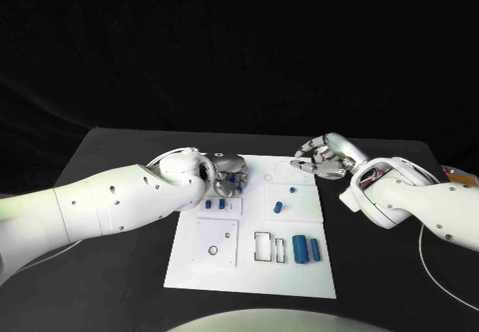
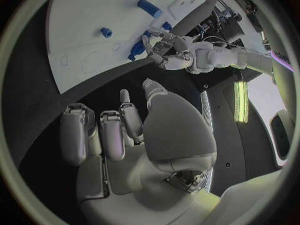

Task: Assemble the parts on the task board

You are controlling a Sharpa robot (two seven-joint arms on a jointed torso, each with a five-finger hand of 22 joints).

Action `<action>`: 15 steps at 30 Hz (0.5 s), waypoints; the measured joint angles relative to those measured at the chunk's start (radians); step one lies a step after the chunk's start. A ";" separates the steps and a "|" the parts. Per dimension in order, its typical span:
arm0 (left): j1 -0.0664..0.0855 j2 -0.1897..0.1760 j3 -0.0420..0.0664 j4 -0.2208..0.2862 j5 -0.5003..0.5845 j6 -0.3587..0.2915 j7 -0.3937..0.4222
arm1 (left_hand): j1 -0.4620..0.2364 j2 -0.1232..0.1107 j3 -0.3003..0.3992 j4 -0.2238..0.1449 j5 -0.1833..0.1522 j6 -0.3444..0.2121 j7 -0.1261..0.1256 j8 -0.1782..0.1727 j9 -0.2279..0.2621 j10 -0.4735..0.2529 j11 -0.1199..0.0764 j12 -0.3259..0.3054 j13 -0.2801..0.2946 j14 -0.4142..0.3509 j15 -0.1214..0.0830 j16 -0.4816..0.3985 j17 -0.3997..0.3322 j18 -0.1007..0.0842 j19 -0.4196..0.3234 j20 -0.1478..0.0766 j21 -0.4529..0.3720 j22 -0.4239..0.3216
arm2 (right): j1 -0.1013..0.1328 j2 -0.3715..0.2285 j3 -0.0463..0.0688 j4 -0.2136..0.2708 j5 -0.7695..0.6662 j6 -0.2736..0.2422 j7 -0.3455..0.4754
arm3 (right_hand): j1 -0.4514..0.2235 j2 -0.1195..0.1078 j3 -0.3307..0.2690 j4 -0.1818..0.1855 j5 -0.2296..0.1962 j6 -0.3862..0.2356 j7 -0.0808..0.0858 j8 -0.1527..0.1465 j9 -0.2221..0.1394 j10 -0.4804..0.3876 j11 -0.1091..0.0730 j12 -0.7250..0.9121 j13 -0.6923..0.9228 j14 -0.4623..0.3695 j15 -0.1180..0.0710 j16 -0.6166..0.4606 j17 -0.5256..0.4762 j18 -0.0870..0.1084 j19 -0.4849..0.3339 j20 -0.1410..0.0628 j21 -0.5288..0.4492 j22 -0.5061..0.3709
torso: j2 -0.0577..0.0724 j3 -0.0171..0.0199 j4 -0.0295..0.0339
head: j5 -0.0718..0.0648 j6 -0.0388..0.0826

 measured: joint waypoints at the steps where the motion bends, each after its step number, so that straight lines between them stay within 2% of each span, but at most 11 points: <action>1: 0.000 0.000 0.000 0.000 0.001 0.000 0.000 | 0.005 0.005 0.005 -0.005 0.000 0.005 0.002 0.000 0.000 0.006 -0.001 -0.002 0.000 0.004 -0.004 0.005 0.007 0.000 0.007 0.000 0.006 0.007 | 0.000 0.000 0.000 0.000 0.000 0.000 0.000 | 0.000 0.000 0.000 0.000 0.000 0.000 0.000 0.000 0.000 0.000 0.000 0.000 0.000 0.000 0.000 0.000 0.000 0.000 0.000 0.000 0.000 0.000 | 0.000 0.0000 0.0000 | 0.000 -0.001; 4: 0.000 0.000 0.000 0.001 0.003 0.000 0.000 | 0.013 0.013 0.022 -0.022 -0.001 0.017 0.003 -0.006 -0.001 0.021 -0.004 -0.005 0.003 0.026 -0.005 0.021 0.037 0.000 0.021 -0.003 0.023 0.028 | 0.000 0.000 0.000 0.000 0.000 0.000 0.000 | 0.000 0.000 0.000 0.000 0.000 0.000 0.000 0.000 0.000 0.000 0.000 0.000 0.000 0.000 0.000 0.000 0.000 0.000 0.000 0.000 0.000 0.000 | -0.001 0.0000 0.0001 | 0.000 -0.001; 15: -0.002 -0.005 -0.001 0.003 0.020 -0.010 -0.001 | 0.022 0.022 0.040 -0.040 -0.004 0.030 0.002 -0.017 0.002 0.030 -0.006 -0.011 0.006 0.035 -0.006 0.027 0.039 0.000 0.026 -0.009 0.031 0.037 | 0.000 -0.002 0.000 0.001 0.000 0.000 0.000 | 0.000 0.000 0.000 0.000 0.000 0.000 0.000 0.000 0.001 0.000 0.000 0.000 0.000 0.000 0.000 0.000 0.000 0.000 0.000 0.000 0.000 0.000 | -0.002 -0.0001 0.0000 | 0.000 0.001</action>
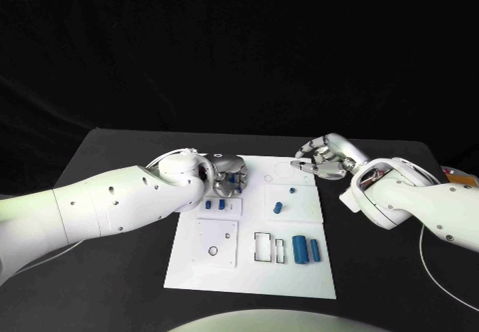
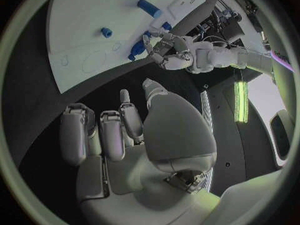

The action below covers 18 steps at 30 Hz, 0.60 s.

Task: Assemble the parts on the task board

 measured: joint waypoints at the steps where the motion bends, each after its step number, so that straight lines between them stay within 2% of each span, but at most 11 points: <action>1: 0.000 -0.001 0.000 0.001 0.002 -0.002 0.000 | 0.000 0.000 0.000 0.000 0.000 0.000 0.000 0.000 0.000 0.000 0.000 0.000 0.000 0.000 0.000 0.000 0.000 0.000 0.000 0.000 0.000 0.000 | 0.000 0.000 0.000 0.000 0.000 0.000 0.000 | 0.000 0.000 0.000 0.000 0.000 0.000 0.000 0.000 0.001 0.000 0.000 0.000 0.000 0.000 0.000 0.000 0.000 0.000 0.000 0.000 0.000 0.000 | 0.000 0.0000 0.0001 | 0.000 0.000; 6: -0.003 -0.016 -0.001 0.014 0.017 -0.014 0.001 | 0.001 0.001 0.000 0.000 -0.001 -0.002 0.002 -0.010 -0.002 0.000 0.000 -0.004 0.000 0.000 0.000 0.000 -0.006 0.000 -0.002 0.002 0.000 -0.005 | 0.000 0.000 0.000 0.000 0.000 -0.001 0.000 | 0.000 0.000 0.000 0.000 0.000 0.000 0.000 0.000 0.001 0.000 0.000 0.000 0.000 0.000 0.000 0.000 0.001 0.000 0.000 0.000 0.000 0.001 | 0.000 0.0000 -0.0001 | 0.001 0.000; 9: -0.005 -0.030 0.002 0.029 0.030 -0.020 0.002 | 0.001 0.001 0.000 0.000 -0.001 -0.004 0.004 -0.012 -0.002 0.000 0.000 -0.004 0.000 0.000 0.000 0.000 -0.010 0.000 -0.004 0.004 0.000 -0.008 | 0.000 0.000 0.000 0.000 0.000 -0.001 0.001 | 0.000 0.000 0.000 0.000 0.000 0.000 0.000 0.000 0.001 0.000 0.000 0.000 0.000 0.000 0.000 0.000 0.001 0.000 0.000 0.000 0.000 0.001 | -0.001 0.0001 0.0001 | 0.001 0.001; 17: -0.001 -0.093 0.033 0.091 0.076 -0.036 0.002 | 0.000 0.000 0.000 0.000 -0.001 -0.004 0.004 -0.013 -0.003 0.003 0.004 -0.009 -0.001 -0.004 0.004 0.000 -0.020 0.000 -0.005 0.004 0.000 -0.008 | -0.001 0.000 0.001 -0.001 0.000 -0.002 0.002 | 0.000 0.000 0.000 0.000 0.000 0.000 0.000 0.000 0.000 0.000 0.000 0.000 0.000 0.000 0.000 0.000 0.001 0.000 0.000 0.000 0.000 0.001 | -0.003 -0.0001 0.0026 | 0.001 0.008; 18: -0.001 -0.101 0.037 0.096 0.084 -0.037 0.002 | -0.006 -0.006 0.000 0.000 -0.001 -0.004 0.004 -0.018 -0.003 0.003 0.004 -0.014 -0.001 -0.004 0.004 0.000 -0.023 0.000 -0.010 0.009 -0.003 -0.012 | -0.001 -0.001 0.000 -0.001 0.000 -0.002 0.002 | 0.000 0.000 0.000 0.000 0.000 0.000 0.000 0.000 0.000 0.000 0.000 0.000 0.000 0.000 0.000 0.000 0.001 0.000 0.000 0.000 0.000 0.001 | -0.003 -0.0003 0.0029 | 0.001 0.009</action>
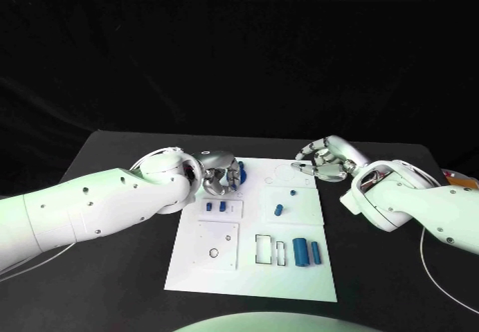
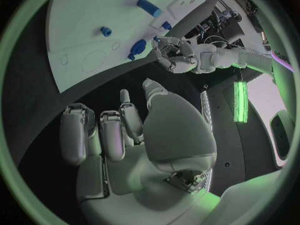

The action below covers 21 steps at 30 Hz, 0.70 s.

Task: Assemble the parts on the task board

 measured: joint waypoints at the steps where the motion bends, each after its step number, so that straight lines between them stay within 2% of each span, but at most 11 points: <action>1: 0.001 -0.008 0.004 0.006 0.009 0.000 0.000 | -0.004 -0.001 0.000 0.000 0.000 0.000 0.000 -0.001 0.000 0.000 0.000 -0.001 0.000 0.000 0.000 0.000 -0.002 0.000 -0.005 -0.002 -0.002 -0.002 | 0.000 0.000 0.000 0.000 0.000 0.000 0.000 | 0.000 0.000 0.000 0.000 0.000 0.000 0.000 0.000 0.000 0.000 0.000 0.000 0.000 0.000 0.000 0.000 0.000 0.000 0.000 0.000 0.000 0.000 | 0.000 -0.0001 0.0001 | 0.001 0.000; 4: 0.004 -0.036 0.014 0.025 0.037 -0.001 -0.001 | -0.011 -0.003 0.000 0.000 0.000 0.000 0.000 -0.001 0.000 0.000 0.000 -0.001 0.000 0.000 0.000 0.000 -0.004 0.000 -0.005 -0.002 -0.002 -0.003 | 0.000 -0.001 0.000 0.000 0.000 0.000 0.000 | 0.000 0.000 0.000 0.000 0.000 0.000 0.000 0.000 0.000 0.000 0.000 0.000 0.000 0.000 0.000 0.000 0.000 0.000 0.000 0.000 0.000 0.000 | 0.000 -0.0003 0.0007 | 0.002 0.000; 8: 0.007 -0.065 0.019 0.042 0.070 0.000 -0.004 | -0.012 -0.004 0.000 0.000 0.000 0.000 0.000 -0.001 0.000 0.000 0.000 -0.001 0.000 0.000 0.000 0.000 -0.004 0.000 -0.005 -0.002 -0.002 -0.002 | -0.001 -0.002 0.000 -0.001 0.000 -0.001 0.000 | 0.000 0.000 0.000 0.000 0.000 0.000 0.000 0.000 0.000 0.000 0.000 0.000 0.000 0.000 0.000 0.000 0.000 0.000 0.000 0.000 0.000 0.000 | 0.000 -0.0002 0.0008 | 0.005 0.000; 14: 0.008 -0.087 0.021 0.046 0.098 0.008 -0.010 | -0.012 -0.004 0.000 0.000 0.000 0.000 0.000 -0.001 0.000 0.000 0.000 -0.001 0.000 0.000 0.000 0.000 -0.003 0.000 -0.005 -0.002 -0.002 -0.001 | -0.001 -0.003 0.000 -0.001 0.000 -0.001 0.000 | 0.000 0.000 0.000 0.000 0.000 0.000 0.000 0.000 0.000 0.000 0.000 0.000 0.000 0.000 0.000 0.000 0.000 0.000 0.000 0.000 0.000 0.000 | 0.002 0.0000 -0.0001 | 0.006 0.000; 21: 0.006 -0.090 0.020 0.027 0.110 0.024 -0.016 | -0.017 -0.009 0.000 0.000 0.000 0.004 0.003 -0.001 0.000 0.004 0.004 -0.005 0.000 0.000 0.000 0.000 -0.004 0.000 -0.005 -0.002 -0.001 -0.001 | -0.002 -0.004 0.000 -0.001 0.000 -0.001 0.000 | 0.000 0.000 0.000 0.000 0.000 0.000 0.000 0.000 0.000 0.000 0.000 0.000 0.000 0.000 0.000 0.000 0.000 0.000 0.000 0.000 0.000 0.000 | 0.003 0.0000 -0.0015 | 0.009 0.000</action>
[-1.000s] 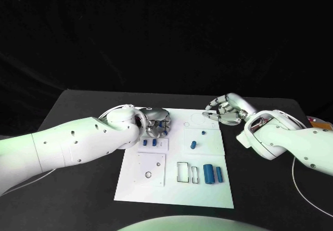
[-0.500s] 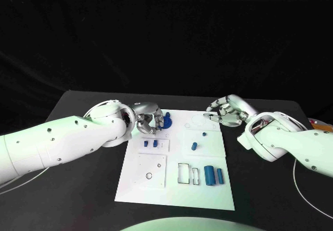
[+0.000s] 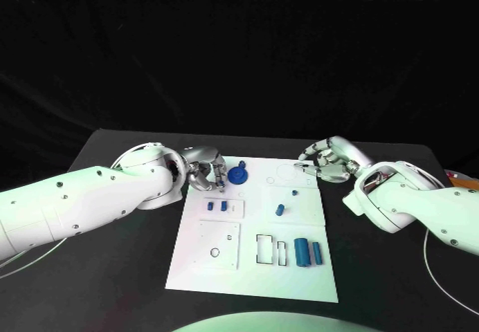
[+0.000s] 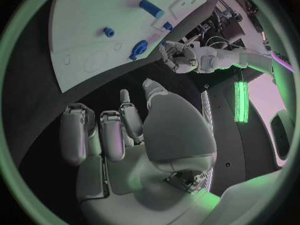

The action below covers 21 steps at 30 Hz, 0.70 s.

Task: Assemble the parts on the task board

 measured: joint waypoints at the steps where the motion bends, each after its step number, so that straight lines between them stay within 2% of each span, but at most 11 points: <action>1: 0.000 0.001 0.000 -0.003 0.001 0.003 -0.001 | 0.000 0.000 0.000 0.000 0.000 0.000 0.000 0.000 0.000 0.000 0.000 0.000 0.000 0.000 0.000 0.000 0.000 0.000 0.000 0.000 0.000 0.000 | 0.000 0.000 0.000 0.000 0.000 0.000 0.000 | 0.000 0.000 0.000 0.000 0.000 0.000 0.000 0.000 0.000 0.000 0.000 0.000 0.000 0.000 0.000 0.000 0.000 0.000 0.000 0.000 0.000 0.000 | 0.000 0.0000 0.0000 | 0.000 0.000; 10: -0.005 0.019 -0.005 -0.032 0.004 0.021 -0.004 | 0.000 0.000 0.000 0.000 0.000 0.000 0.000 0.000 0.001 0.000 0.000 0.000 0.000 0.000 0.000 0.000 0.000 0.000 0.000 0.000 0.000 0.000 | -0.001 0.001 0.000 0.000 0.000 0.000 0.000 | 0.000 0.000 0.000 0.000 0.000 0.000 0.000 0.000 0.000 0.000 0.000 0.000 0.000 0.000 0.000 0.000 0.000 0.000 0.000 0.000 0.000 0.000 | 0.001 0.0002 -0.0022 | 0.002 0.000; 21: -0.009 0.029 -0.010 -0.051 0.002 0.030 -0.007 | 0.000 0.000 0.000 0.000 0.000 0.004 -0.004 0.000 0.001 0.000 0.000 0.000 0.000 0.000 0.000 0.000 0.001 0.000 0.000 0.000 0.000 0.000 | -0.001 0.002 0.000 0.000 0.000 0.000 0.000 | 0.000 0.000 0.000 0.000 0.000 0.000 0.000 0.000 0.000 0.000 0.000 0.000 0.000 0.000 0.000 0.000 0.000 0.000 0.000 0.000 0.000 0.000 | 0.002 0.0008 -0.0020 | 0.002 -0.004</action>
